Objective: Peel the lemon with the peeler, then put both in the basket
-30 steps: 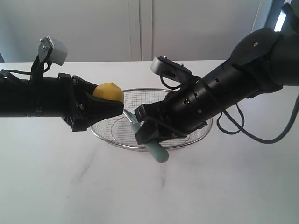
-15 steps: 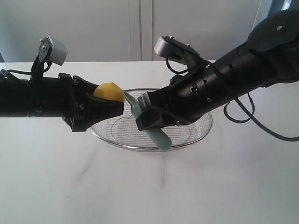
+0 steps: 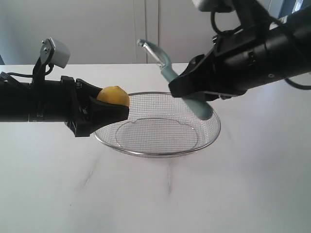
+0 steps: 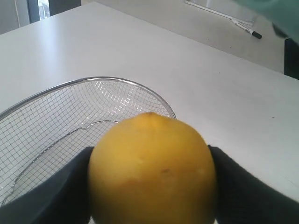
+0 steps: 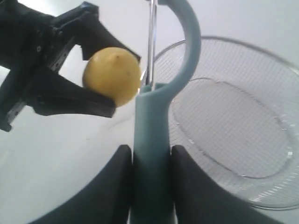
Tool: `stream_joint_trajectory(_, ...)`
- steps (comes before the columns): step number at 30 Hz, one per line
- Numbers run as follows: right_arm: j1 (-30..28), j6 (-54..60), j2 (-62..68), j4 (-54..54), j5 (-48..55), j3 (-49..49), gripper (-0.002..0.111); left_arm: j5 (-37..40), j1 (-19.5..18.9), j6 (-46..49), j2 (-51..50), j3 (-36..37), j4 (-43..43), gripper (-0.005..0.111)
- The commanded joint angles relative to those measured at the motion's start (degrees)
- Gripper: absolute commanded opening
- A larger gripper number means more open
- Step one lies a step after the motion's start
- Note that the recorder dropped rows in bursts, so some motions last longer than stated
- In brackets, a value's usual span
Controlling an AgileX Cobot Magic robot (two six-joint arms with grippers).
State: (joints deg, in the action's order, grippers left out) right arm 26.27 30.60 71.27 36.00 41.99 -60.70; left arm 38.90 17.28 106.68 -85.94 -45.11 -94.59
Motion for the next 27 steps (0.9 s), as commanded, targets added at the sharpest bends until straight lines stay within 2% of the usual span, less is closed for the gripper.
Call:
stream_joint_trajectory(1, 0.0, -12.8, -3.3, -16.4, -4.3, 0.1, 0.0, 3.0, 0.1, -0.2, 0.3, -0.3, -1.3, 0.0)
stream_joint_trajectory(5, 0.0, -27.2, -2.7, -32.1, -4.9, 0.1, 0.0, 3.2, 0.1, -0.2, 1.7, -0.3, -1.3, 0.0)
stream_joint_trajectory(7, 0.0, -30.6, -1.4, -36.0, -4.9, 0.1, 0.0, 3.2, 0.1, -0.2, 3.3, -0.3, -1.3, 0.0)
stream_joint_trajectory(16, 0.0, -30.6, 8.8, -35.6, -4.0, 0.1, 0.0, 3.4, 0.1, -0.3, 8.7, -0.3, -1.1, 0.0)
stream_joint_trajectory(20, 0.0, -27.8, 12.8, -28.9, -4.0, 0.1, 0.0, 3.4, 0.1, -0.3, 8.9, -0.3, -1.0, 0.0)
stream_joint_trajectory(27, 0.0, -6.5, 16.3, -3.1, -1.4, 0.1, 0.0, 3.2, 0.1, -0.3, 8.9, -0.3, -1.0, 0.0)
